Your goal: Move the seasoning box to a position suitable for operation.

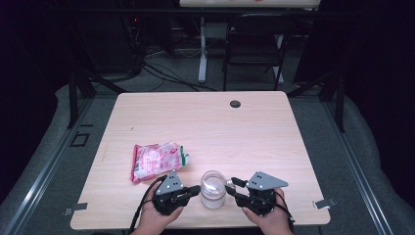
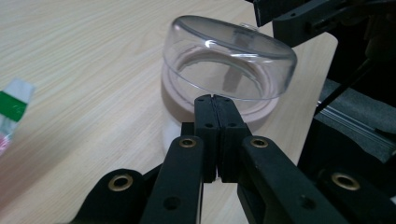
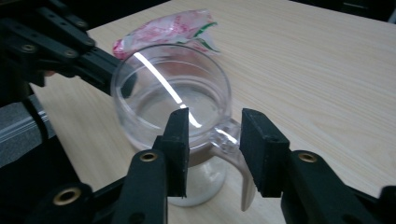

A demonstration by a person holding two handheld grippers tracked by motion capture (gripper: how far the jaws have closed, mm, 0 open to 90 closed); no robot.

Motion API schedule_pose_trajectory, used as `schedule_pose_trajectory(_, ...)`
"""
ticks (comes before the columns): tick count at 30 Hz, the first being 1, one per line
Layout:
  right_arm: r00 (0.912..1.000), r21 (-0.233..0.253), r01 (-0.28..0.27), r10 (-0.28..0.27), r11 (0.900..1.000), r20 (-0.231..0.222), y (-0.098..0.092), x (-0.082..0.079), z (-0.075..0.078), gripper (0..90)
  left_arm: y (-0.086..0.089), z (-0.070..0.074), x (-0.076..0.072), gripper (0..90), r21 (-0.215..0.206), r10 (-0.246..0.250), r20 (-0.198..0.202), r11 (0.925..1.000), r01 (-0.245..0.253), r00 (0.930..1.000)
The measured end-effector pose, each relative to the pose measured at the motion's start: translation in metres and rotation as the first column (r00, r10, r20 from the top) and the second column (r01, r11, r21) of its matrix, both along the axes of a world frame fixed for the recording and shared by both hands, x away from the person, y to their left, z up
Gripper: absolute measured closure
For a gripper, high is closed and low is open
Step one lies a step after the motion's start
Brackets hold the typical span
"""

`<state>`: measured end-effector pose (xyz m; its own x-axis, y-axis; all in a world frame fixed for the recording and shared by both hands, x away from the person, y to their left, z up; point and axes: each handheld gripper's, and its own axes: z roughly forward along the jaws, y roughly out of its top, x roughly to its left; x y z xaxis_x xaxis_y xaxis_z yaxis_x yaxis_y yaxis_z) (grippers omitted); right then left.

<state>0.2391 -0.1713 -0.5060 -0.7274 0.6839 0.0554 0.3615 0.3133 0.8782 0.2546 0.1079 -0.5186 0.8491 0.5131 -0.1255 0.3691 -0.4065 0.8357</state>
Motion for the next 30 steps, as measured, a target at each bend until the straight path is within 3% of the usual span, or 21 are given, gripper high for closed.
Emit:
schedule_pose_trajectory(1,0.9993,0.007,-0.034,0.034,0.999,0.013,0.001,-0.005,0.001,56.5,-0.001,0.001,0.0,88.2,0.008,-0.01,0.008,0.9999,0.01,0.9999)
schedule_pose_trajectory(3,0.999,0.014,-0.043,0.042,0.999,0.017,0.002,-0.007,0.001,55.2,-0.002,0.002,-0.001,87.8,0.004,-0.015,0.011,0.9999,0.015,0.9998)
schedule_pose_trajectory(6,0.9959,-0.045,-0.059,0.062,0.997,0.066,0.007,-0.014,-0.002,49.7,-0.001,0.003,0.0,85.0,-0.008,-0.008,0.012,0.9999,0.008,0.9999)
schedule_pose_trajectory(7,0.9959,-0.045,-0.059,0.062,0.997,0.066,0.007,-0.014,-0.002,49.7,-0.001,0.004,0.0,85.0,-0.02,-0.004,0.006,0.9998,0.004,1.0)
schedule_pose_trajectory(8,0.9935,-0.097,-0.06,0.068,0.993,0.091,0.011,-0.015,-0.004,47.3,-0.001,0.004,0.0,82.5,-0.039,-0.005,-0.01,0.9992,0.004,0.9999)
schedule_pose_trajectory(18,0.9882,-0.165,-0.057,0.079,0.985,0.131,0.021,-0.016,-0.008,42.9,0.0,0.006,0.002,72.1,-0.061,0.005,-0.009,0.9981,-0.005,1.0)
schedule_pose_trajectory(23,0.9871,-0.169,-0.041,0.066,0.985,0.146,0.023,-0.016,-0.009,42.4,-0.002,0.004,0.002,69.2,-0.062,0.006,-0.013,0.998,-0.007,0.9999)
schedule_pose_trajectory(27,0.986,-0.179,-0.036,0.064,0.983,0.154,0.024,-0.016,-0.009,42.2,-0.004,0.002,0.002,64.3,-0.039,0.016,0.02,0.9991,-0.015,0.9997)
schedule_pose_trajectory(30,0.9861,-0.179,-0.033,0.062,0.983,0.155,0.024,-0.016,-0.009,42.2,-0.003,0.001,0.002,63.7,-0.051,0.022,0.011,0.9985,-0.022,0.9997)
